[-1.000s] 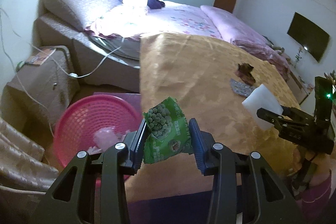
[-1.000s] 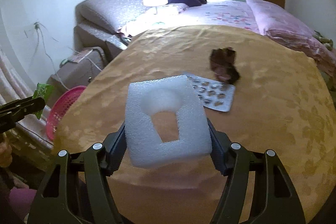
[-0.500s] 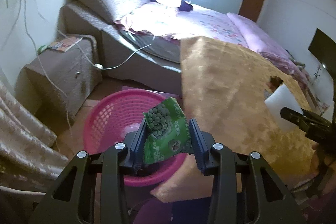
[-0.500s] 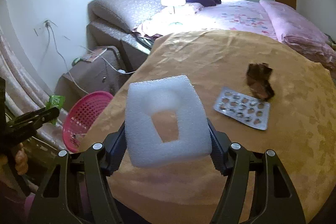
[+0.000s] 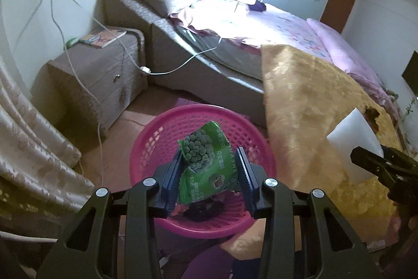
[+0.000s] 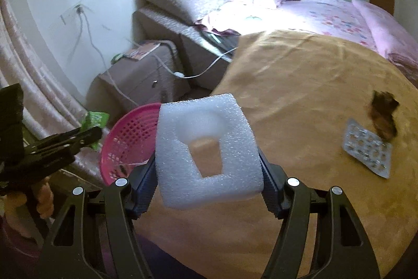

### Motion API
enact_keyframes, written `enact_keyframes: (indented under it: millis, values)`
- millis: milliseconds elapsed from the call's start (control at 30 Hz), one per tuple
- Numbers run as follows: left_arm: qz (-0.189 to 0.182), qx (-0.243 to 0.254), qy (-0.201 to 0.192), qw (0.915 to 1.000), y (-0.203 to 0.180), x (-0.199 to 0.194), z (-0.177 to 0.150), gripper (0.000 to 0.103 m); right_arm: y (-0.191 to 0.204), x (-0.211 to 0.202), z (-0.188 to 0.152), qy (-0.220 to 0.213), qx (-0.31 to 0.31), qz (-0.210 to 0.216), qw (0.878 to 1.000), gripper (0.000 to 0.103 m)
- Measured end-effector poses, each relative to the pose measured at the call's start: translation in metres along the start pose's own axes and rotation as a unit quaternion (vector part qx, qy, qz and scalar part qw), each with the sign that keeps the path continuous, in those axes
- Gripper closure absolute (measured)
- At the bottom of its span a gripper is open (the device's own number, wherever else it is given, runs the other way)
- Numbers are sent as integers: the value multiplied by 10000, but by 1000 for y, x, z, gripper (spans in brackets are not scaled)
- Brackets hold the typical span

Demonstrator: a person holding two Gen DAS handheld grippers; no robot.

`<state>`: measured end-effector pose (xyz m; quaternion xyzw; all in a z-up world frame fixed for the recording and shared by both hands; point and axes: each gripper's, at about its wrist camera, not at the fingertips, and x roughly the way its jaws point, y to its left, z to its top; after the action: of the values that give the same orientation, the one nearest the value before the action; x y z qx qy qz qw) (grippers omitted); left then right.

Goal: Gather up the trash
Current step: 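Carry snack bag in left tool to basket while right tool carries foam block, then open left tool to drop snack bag into basket while right tool drops foam block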

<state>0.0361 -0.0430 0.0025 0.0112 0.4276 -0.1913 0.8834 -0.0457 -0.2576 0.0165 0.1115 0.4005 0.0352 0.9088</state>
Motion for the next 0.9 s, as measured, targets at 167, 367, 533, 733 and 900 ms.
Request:
enact_keyframes:
  millis: [167, 367, 533, 733, 900]
  values:
    - [143, 25, -58, 9999, 4, 1, 0, 65, 16, 13, 6, 103, -101, 114, 9998, 38]
    - [187, -72, 39, 9998, 11, 11, 0, 65, 29, 33, 14, 237, -202, 189, 9993, 38]
    - [233, -128, 68, 9996, 16, 17, 4, 65, 41, 43, 23, 301, -352, 242, 9986, 38]
    - [261, -146, 252, 9992, 20, 34, 0, 65, 47, 54, 31, 345, -400, 283, 9982, 38]
    - [254, -162, 358, 9989, 21, 42, -3, 65, 51, 66, 30, 470, -398, 325, 9976, 38]
